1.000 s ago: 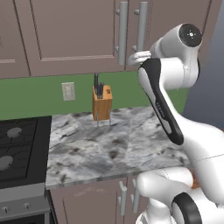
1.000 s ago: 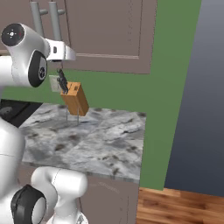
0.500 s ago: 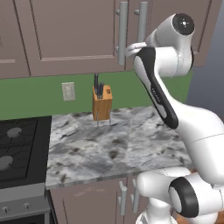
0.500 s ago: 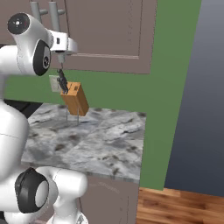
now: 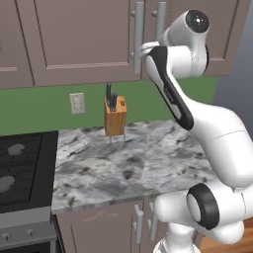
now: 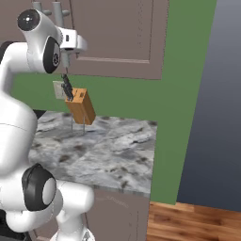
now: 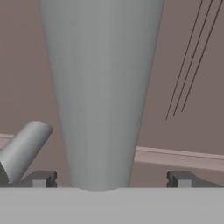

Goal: Open the cabinet, pick the kettle from the cabinet, and place it in the sink.

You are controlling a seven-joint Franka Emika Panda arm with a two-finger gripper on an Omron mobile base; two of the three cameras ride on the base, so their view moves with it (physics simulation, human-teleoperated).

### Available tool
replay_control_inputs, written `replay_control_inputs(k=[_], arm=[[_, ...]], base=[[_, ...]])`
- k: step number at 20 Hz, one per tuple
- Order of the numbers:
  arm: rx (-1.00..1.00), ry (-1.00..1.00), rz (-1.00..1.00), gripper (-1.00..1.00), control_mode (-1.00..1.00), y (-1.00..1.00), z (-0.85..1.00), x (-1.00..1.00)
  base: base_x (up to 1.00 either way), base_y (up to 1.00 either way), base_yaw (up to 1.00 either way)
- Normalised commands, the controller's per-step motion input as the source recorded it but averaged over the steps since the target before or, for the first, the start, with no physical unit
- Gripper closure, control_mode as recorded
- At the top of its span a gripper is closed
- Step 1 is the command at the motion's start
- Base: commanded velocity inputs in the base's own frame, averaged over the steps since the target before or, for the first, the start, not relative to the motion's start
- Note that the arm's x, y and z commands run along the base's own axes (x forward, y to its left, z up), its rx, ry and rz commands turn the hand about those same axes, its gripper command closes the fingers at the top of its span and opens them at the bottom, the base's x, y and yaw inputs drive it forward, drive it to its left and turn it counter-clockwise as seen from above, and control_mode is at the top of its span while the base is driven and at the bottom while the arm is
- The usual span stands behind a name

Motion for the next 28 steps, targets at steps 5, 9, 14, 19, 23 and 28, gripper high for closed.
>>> replay_control_inputs(k=[5, 9, 14, 19, 23, 28], arm=[[0.00, -0.05, 0.00, -1.00, -1.00, 0.15, 0.00, 0.36], [0.02, -0.08, -0.03, -1.00, -1.00, 0.11, -0.04, 0.34], [0.03, -0.04, -0.04, 1.00, -1.00, 0.04, -0.10, 0.31], [0.05, 0.00, -0.07, 1.00, -1.00, 0.03, -0.07, 0.16], [0.10, 0.05, -0.05, 1.00, -1.00, 0.01, -0.01, 0.09], [0.13, -0.01, 0.01, 1.00, -1.00, -0.03, 0.00, -0.34]], base=[[0.00, 0.00, 0.00], [0.00, 0.00, 0.00], [0.00, 0.00, 0.00], [0.00, 0.00, 0.00], [0.00, 0.00, 0.00], [0.00, 0.00, 0.00]])
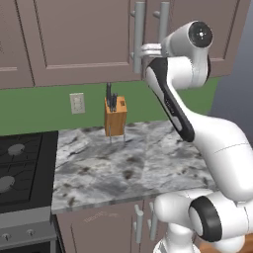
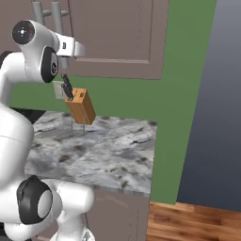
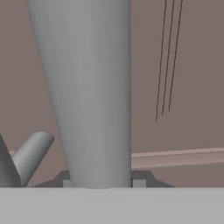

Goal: Open the cabinet, pick the kettle from the cabinet, and place it in the sink.

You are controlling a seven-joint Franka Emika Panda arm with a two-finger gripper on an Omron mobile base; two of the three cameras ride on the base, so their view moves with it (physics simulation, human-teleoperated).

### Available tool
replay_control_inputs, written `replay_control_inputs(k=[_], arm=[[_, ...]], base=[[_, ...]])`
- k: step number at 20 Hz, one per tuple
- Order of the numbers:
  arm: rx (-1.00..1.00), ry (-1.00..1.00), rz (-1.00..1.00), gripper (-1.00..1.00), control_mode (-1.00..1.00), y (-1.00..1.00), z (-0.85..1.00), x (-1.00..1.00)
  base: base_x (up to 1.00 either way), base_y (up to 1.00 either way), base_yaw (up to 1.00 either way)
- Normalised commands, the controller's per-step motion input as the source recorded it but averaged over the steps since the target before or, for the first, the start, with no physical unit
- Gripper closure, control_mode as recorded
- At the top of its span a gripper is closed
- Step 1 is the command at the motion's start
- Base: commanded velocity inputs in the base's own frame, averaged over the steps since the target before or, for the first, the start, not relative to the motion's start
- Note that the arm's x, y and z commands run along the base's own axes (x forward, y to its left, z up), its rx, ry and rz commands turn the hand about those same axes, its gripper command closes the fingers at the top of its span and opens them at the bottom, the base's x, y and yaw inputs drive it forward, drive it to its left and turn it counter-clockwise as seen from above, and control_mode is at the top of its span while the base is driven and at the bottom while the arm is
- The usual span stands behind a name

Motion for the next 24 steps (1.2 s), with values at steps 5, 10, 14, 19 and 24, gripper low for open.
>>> replay_control_inputs(k=[5, 10, 14, 19, 24], arm=[[0.10, -0.10, 0.05, 1.00, -1.00, -0.10, 0.00, -0.63], [0.08, -0.17, 0.10, 1.00, -1.00, -0.24, 0.00, -0.75], [0.07, -0.11, 0.13, 1.00, -1.00, -0.37, 0.00, -0.74], [0.05, -0.01, 0.15, 1.00, -1.00, -0.46, 0.02, -0.68], [0.04, 0.00, 0.16, 1.00, -1.00, -0.50, 0.05, -0.61]], base=[[0.00, 0.00, 0.00], [0.00, 0.00, 0.00], [0.00, 0.00, 0.00], [0.00, 0.00, 0.00], [0.00, 0.00, 0.00]])
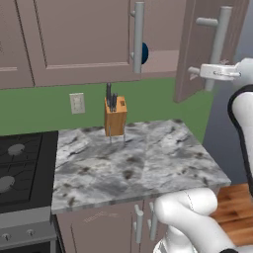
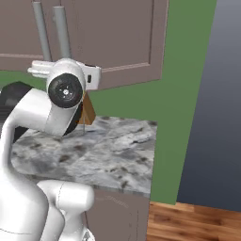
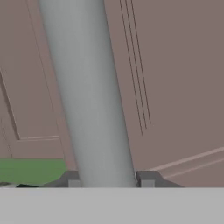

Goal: Open the cabinet, pick the kettle from the cabinet, and place it in the sink.

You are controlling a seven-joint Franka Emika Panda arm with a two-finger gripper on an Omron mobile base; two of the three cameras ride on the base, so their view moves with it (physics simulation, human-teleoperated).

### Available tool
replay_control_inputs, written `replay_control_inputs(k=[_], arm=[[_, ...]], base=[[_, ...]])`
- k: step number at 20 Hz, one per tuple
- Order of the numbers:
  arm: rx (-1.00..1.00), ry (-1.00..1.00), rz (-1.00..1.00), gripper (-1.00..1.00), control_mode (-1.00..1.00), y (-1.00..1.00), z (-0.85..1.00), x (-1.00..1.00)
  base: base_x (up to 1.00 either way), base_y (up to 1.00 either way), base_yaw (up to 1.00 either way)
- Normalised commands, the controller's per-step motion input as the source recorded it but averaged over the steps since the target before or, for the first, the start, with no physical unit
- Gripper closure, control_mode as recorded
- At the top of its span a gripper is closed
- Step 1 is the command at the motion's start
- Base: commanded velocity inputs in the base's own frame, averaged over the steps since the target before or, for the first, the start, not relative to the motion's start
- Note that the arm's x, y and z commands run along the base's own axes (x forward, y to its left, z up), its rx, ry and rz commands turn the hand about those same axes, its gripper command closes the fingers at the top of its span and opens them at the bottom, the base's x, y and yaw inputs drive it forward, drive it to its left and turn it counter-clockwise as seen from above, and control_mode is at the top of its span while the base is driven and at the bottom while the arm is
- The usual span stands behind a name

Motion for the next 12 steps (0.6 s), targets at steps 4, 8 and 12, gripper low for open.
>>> replay_control_inputs(k=[4, 8, 12], arm=[[0.04, 0.00, 0.15, 1.00, -1.00, -0.52, 0.08, -0.56], [0.05, 0.00, 0.14, 1.00, -1.00, -0.53, 0.09, -0.52], [0.07, 0.11, 0.10, 1.00, -1.00, -0.49, 0.06, -0.41]], base=[[0.00, 0.00, 0.00], [0.00, 0.00, 0.00], [0.00, 0.00, 0.00]])
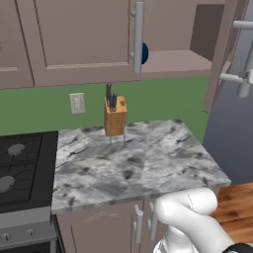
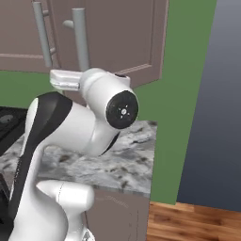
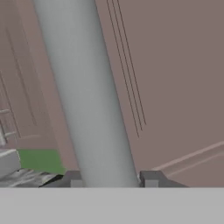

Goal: Open the cabinet, pick the kettle from the cabinet, and place it in the sink.

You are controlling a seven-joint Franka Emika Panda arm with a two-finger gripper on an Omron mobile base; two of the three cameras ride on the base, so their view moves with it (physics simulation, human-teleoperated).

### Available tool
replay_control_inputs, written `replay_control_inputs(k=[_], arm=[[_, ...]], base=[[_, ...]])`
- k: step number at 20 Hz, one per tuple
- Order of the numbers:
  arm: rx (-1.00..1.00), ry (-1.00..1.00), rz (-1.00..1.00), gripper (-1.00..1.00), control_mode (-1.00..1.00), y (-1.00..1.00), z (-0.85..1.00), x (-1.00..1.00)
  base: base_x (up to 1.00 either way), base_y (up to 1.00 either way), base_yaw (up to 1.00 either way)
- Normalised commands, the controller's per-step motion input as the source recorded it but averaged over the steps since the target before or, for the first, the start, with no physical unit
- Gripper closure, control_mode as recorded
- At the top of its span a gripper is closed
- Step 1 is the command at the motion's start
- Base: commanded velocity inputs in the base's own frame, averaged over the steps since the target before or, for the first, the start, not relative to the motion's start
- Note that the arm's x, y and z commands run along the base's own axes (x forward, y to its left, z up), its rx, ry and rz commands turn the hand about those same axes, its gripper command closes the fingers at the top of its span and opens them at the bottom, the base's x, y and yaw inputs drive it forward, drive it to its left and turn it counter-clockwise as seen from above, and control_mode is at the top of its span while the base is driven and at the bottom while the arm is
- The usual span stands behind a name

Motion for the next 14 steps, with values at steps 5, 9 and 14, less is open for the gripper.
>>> replay_control_inputs(k=[5, 9, 14], arm=[[0.01, 0.19, -0.01, -1.00, -1.00, -0.09, -0.17, -0.18], [0.00, 0.19, -0.08, -1.00, -1.00, 0.04, -0.31, -0.01], [0.01, 0.18, -0.12, -1.00, -1.00, -0.04, -0.24, -0.21]], base=[[0.00, 0.00, 0.00], [0.00, 0.00, 0.00], [0.00, 0.00, 0.00]])
